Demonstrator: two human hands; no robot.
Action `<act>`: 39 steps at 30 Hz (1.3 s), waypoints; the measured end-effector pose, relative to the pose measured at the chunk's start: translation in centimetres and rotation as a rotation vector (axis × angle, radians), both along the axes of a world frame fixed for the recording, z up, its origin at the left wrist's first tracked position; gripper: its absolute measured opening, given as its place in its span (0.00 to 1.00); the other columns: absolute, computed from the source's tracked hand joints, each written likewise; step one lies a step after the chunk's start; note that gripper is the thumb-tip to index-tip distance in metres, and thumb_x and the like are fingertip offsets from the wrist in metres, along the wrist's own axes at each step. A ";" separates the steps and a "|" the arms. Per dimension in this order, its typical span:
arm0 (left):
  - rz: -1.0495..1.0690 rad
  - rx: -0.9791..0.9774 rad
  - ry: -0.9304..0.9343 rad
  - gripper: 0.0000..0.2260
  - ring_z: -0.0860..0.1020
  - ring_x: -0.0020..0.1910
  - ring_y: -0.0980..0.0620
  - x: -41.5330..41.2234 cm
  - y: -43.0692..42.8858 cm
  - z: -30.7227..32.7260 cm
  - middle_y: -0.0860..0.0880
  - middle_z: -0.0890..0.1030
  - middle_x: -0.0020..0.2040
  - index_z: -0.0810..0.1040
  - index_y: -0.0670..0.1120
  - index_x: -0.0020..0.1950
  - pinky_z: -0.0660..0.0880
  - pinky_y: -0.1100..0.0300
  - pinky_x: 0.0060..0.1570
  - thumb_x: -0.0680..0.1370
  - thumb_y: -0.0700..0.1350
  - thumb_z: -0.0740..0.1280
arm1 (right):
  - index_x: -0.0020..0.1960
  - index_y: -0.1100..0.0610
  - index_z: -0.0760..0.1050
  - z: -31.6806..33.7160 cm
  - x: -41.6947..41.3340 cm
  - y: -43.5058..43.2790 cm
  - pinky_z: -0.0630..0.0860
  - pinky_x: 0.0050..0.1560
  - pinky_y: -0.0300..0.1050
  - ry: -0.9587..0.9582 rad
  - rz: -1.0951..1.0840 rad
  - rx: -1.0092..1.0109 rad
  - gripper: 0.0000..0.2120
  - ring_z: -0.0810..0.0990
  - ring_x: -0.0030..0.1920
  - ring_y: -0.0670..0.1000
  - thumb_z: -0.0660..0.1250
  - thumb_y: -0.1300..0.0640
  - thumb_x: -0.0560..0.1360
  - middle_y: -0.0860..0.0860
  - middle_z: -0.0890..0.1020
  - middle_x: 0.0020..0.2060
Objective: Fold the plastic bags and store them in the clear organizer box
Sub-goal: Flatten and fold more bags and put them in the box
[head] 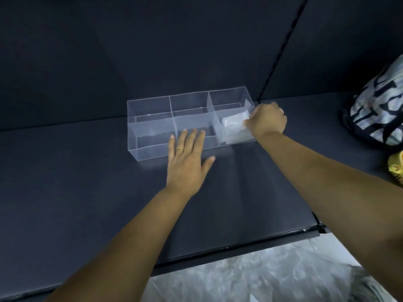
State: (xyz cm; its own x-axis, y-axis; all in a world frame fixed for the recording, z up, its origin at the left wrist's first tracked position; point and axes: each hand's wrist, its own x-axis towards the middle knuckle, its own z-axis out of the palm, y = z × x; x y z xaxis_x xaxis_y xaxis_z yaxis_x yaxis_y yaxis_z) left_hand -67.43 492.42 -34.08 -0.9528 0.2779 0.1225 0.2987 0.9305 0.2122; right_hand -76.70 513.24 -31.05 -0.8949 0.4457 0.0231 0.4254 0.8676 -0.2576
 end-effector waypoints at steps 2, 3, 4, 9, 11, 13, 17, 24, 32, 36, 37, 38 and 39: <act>-0.002 -0.027 0.000 0.30 0.43 0.78 0.48 0.2 0.0 0.0 0.48 0.51 0.79 0.49 0.47 0.79 0.30 0.51 0.72 0.81 0.59 0.51 | 0.52 0.59 0.77 -0.2 0.4 -0.1 0.69 0.57 0.50 0.052 -0.007 -0.069 0.10 0.74 0.58 0.59 0.69 0.58 0.72 0.57 0.74 0.58; 0.000 -0.027 0.011 0.30 0.41 0.77 0.48 0.5 0.0 0.1 0.47 0.49 0.79 0.49 0.46 0.78 0.30 0.51 0.72 0.81 0.59 0.50 | 0.51 0.58 0.76 0.0 0.7 -0.2 0.70 0.56 0.49 0.087 -0.011 -0.142 0.09 0.74 0.57 0.59 0.69 0.59 0.72 0.56 0.74 0.58; 0.000 -0.018 0.017 0.31 0.40 0.77 0.48 1.2 -0.1 0.1 0.47 0.48 0.79 0.49 0.46 0.78 0.30 0.51 0.72 0.80 0.59 0.49 | 0.49 0.57 0.74 0.2 1.2 -0.2 0.71 0.55 0.49 0.124 -0.012 -0.219 0.08 0.75 0.55 0.58 0.69 0.59 0.72 0.56 0.73 0.57; -0.031 -0.033 -0.110 0.32 0.43 0.77 0.49 9.1 -1.9 -2.0 0.47 0.50 0.79 0.52 0.46 0.78 0.36 0.50 0.74 0.79 0.63 0.43 | 0.49 0.58 0.71 1.4 7.9 -0.2 0.72 0.57 0.51 0.419 0.015 -0.396 0.10 0.74 0.50 0.53 0.68 0.52 0.75 0.52 0.71 0.50; -0.004 -0.088 -0.151 0.32 0.50 0.77 0.46 12.7 -3.1 -2.9 0.45 0.56 0.78 0.57 0.45 0.77 0.45 0.46 0.75 0.79 0.63 0.43 | 0.47 0.58 0.71 0.7 13.7 -1.2 0.72 0.52 0.51 0.546 0.125 -0.384 0.08 0.72 0.46 0.52 0.64 0.53 0.78 0.51 0.71 0.45; 0.046 -0.119 -0.159 0.31 0.57 0.76 0.45 15.3 -4.2 -3.3 0.44 0.60 0.76 0.60 0.45 0.76 0.51 0.44 0.74 0.79 0.62 0.44 | 0.42 0.58 0.72 -0.9 21.3 -3.1 0.71 0.46 0.49 0.485 0.356 -0.377 0.10 0.72 0.42 0.53 0.61 0.54 0.79 0.51 0.71 0.40; 0.075 -0.180 -0.185 0.31 0.54 0.77 0.46 18.1 -5.6 -3.4 0.46 0.57 0.78 0.54 0.46 0.78 0.50 0.44 0.74 0.79 0.62 0.41 | 0.49 0.52 0.75 -6.3 35.2 -6.6 0.76 0.48 0.48 -0.124 0.773 -0.354 0.14 0.75 0.47 0.49 0.61 0.42 0.76 0.48 0.75 0.48; 0.031 -0.177 -0.293 0.34 0.38 0.77 0.50 17.7 -6.5 -3.8 0.50 0.41 0.79 0.39 0.50 0.78 0.33 0.48 0.72 0.75 0.66 0.33 | 0.74 0.50 0.58 -11.7 37.2 -13.3 0.62 0.69 0.53 -0.519 0.164 -0.560 0.42 0.65 0.70 0.53 0.66 0.30 0.68 0.50 0.67 0.69; 0.031 -0.029 -0.515 0.32 0.32 0.74 0.56 16.6 -6.9 -2.9 0.56 0.36 0.77 0.39 0.55 0.78 0.27 0.52 0.69 0.77 0.66 0.41 | 0.37 0.58 0.77 -7.0 33.1 -12.6 0.71 0.44 0.43 -0.346 0.152 -0.876 0.11 0.75 0.38 0.52 0.70 0.54 0.75 0.54 0.78 0.36; 0.099 0.256 -0.713 0.29 0.35 0.75 0.59 15.7 -6.8 -0.1 0.58 0.41 0.78 0.50 0.56 0.78 0.31 0.53 0.72 0.79 0.66 0.44 | 0.38 0.63 0.74 -0.9 31.4 -7.1 0.70 0.44 0.42 -0.280 0.261 -1.059 0.12 0.74 0.39 0.49 0.65 0.60 0.78 0.54 0.77 0.35; 0.131 0.378 -0.784 0.30 0.37 0.75 0.59 15.7 -6.6 0.9 0.59 0.44 0.78 0.53 0.57 0.77 0.33 0.53 0.73 0.78 0.67 0.45 | 0.40 0.63 0.74 0.5 30.8 -5.9 0.71 0.48 0.43 -0.262 0.232 -1.111 0.11 0.76 0.41 0.51 0.63 0.59 0.79 0.56 0.79 0.38; 0.156 0.532 -0.871 0.32 0.40 0.76 0.58 15.7 -6.4 2.0 0.59 0.47 0.78 0.57 0.59 0.76 0.37 0.53 0.74 0.76 0.71 0.47 | 0.43 0.63 0.73 1.6 30.1 -4.8 0.73 0.52 0.47 -0.235 0.186 -1.183 0.11 0.77 0.44 0.54 0.61 0.57 0.80 0.60 0.80 0.42; 0.168 0.703 -0.960 0.35 0.47 0.77 0.57 15.9 -6.1 3.0 0.59 0.53 0.78 0.61 0.60 0.75 0.46 0.54 0.74 0.72 0.74 0.51 | 0.46 0.63 0.73 2.7 29.2 -4.0 0.72 0.55 0.52 -0.202 0.130 -1.255 0.11 0.78 0.46 0.57 0.60 0.56 0.81 0.62 0.80 0.44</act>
State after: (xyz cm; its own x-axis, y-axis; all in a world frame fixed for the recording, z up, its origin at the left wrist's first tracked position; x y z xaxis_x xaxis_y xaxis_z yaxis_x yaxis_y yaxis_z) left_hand -51.57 486.34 -31.12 -0.7565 0.2983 -0.5819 -0.3729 0.5343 0.7586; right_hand -47.48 509.28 -28.40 -0.8717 -0.0277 -0.4892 0.4834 0.1150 -0.8678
